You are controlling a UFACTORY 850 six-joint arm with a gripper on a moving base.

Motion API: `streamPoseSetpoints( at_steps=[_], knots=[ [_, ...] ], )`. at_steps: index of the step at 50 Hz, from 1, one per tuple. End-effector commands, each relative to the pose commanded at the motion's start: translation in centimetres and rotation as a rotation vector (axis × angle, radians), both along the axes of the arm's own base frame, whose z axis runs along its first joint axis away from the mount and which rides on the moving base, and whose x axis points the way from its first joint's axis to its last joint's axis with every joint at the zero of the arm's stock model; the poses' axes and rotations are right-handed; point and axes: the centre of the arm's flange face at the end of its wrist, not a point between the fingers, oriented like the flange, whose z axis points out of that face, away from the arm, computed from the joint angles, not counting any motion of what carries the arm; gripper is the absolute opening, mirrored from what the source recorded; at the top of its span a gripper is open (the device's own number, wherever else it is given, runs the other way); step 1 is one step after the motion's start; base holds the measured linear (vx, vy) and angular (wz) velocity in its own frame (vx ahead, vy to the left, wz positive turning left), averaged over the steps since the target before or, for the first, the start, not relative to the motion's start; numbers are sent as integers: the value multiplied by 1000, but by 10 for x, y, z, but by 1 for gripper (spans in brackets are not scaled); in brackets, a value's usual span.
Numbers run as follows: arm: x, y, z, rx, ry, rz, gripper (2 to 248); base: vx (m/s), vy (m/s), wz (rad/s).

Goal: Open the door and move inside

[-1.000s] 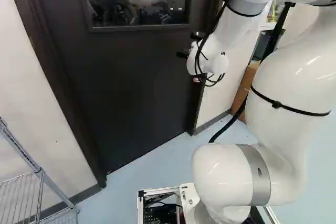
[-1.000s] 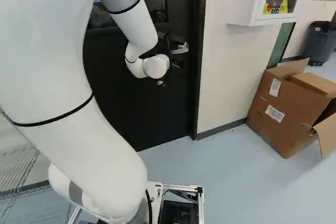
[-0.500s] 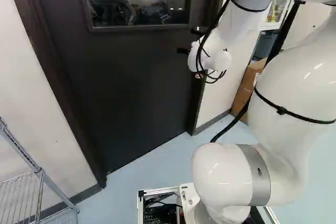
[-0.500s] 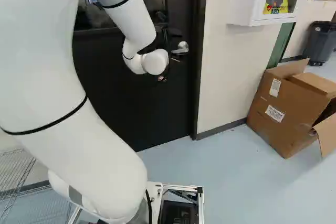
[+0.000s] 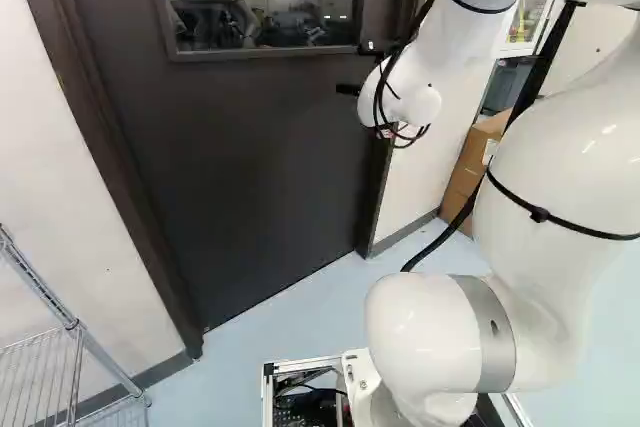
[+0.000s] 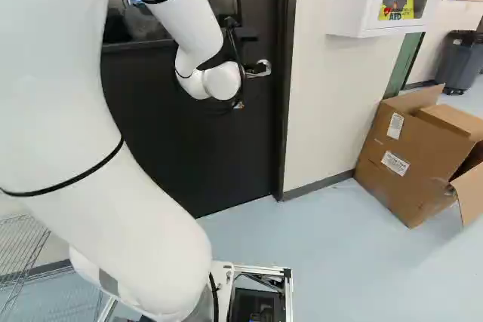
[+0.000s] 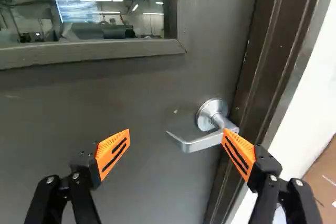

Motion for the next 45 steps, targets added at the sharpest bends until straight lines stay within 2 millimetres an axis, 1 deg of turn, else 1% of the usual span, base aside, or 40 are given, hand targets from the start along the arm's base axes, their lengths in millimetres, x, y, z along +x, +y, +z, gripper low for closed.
streamPoseSetpoints(
  at_steps=[12,29,36,45],
  knots=[
    [19,2,1,-1,-4,10,247,0,0,0],
    [52,5,-16,4,23,28,247,0,0,0],
    [59,5,-24,6,37,29,247,0,0,0],
    [61,5,-34,9,55,29,247,0,0,0]
  ],
)
